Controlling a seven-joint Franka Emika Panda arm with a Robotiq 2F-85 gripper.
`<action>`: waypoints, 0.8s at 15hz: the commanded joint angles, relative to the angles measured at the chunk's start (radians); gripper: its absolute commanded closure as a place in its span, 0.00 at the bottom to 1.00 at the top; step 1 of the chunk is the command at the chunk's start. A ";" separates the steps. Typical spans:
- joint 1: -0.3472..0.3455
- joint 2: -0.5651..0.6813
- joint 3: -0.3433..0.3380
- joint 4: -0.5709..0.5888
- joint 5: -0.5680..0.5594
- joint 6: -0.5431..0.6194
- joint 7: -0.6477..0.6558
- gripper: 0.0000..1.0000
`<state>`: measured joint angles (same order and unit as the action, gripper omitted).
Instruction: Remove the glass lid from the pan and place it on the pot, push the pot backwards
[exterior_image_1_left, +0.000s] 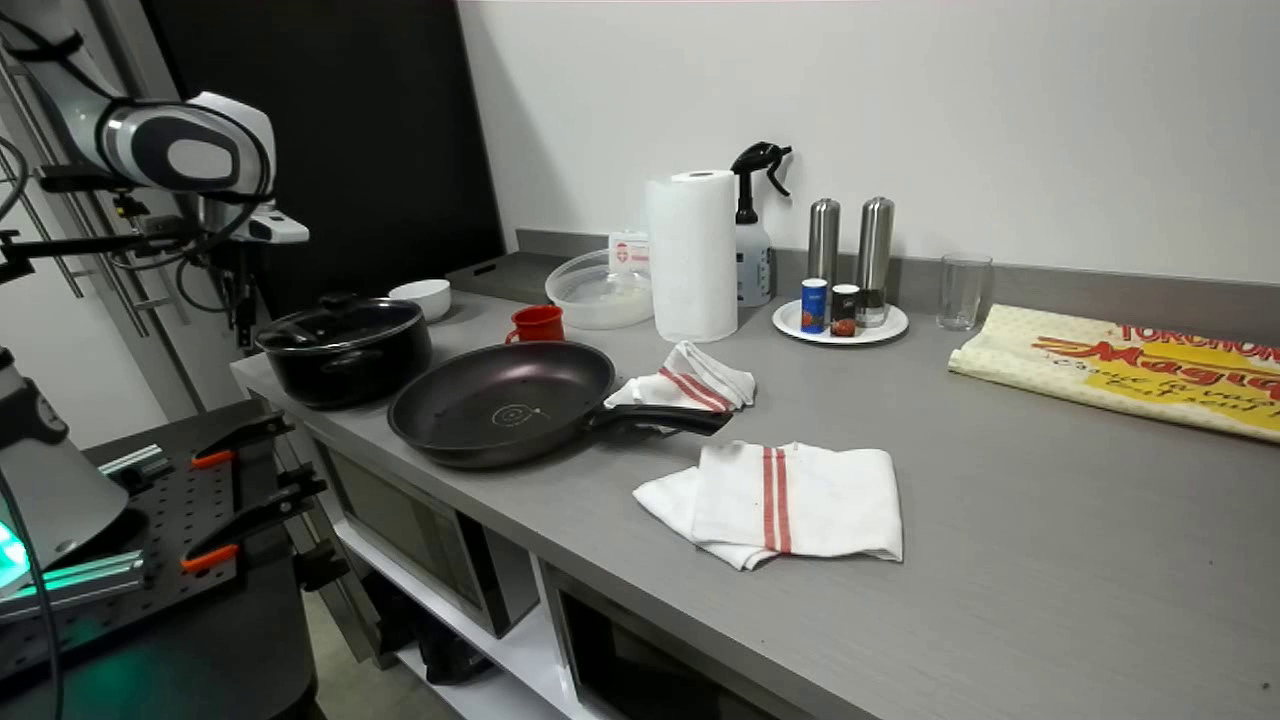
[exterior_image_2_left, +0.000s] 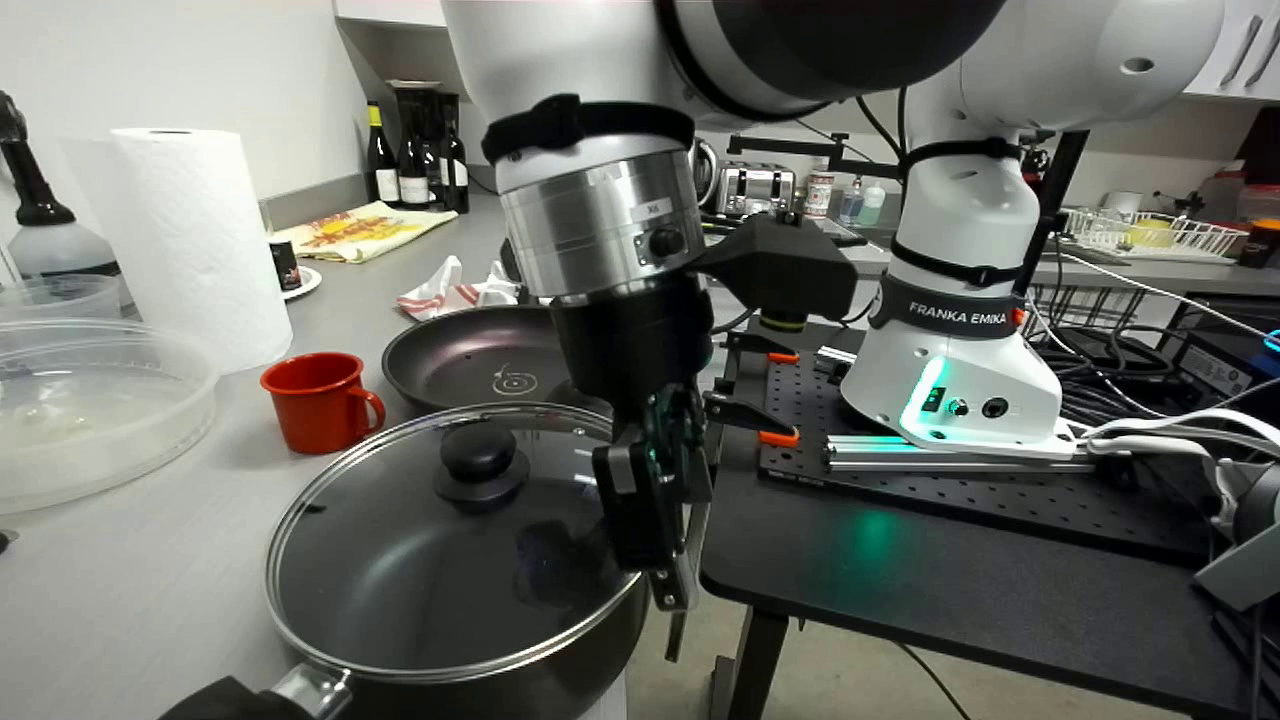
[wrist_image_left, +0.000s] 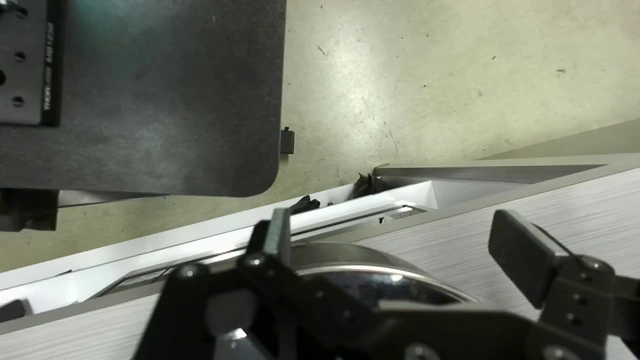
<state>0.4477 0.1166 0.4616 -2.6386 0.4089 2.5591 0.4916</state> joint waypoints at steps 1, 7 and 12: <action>-0.015 0.028 -0.013 0.027 0.039 -0.016 -0.023 0.00; -0.035 0.058 -0.022 0.041 0.059 -0.021 -0.033 0.00; -0.044 0.072 -0.030 0.049 0.053 -0.031 -0.037 0.00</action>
<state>0.4099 0.1703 0.4427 -2.6142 0.4417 2.5453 0.4881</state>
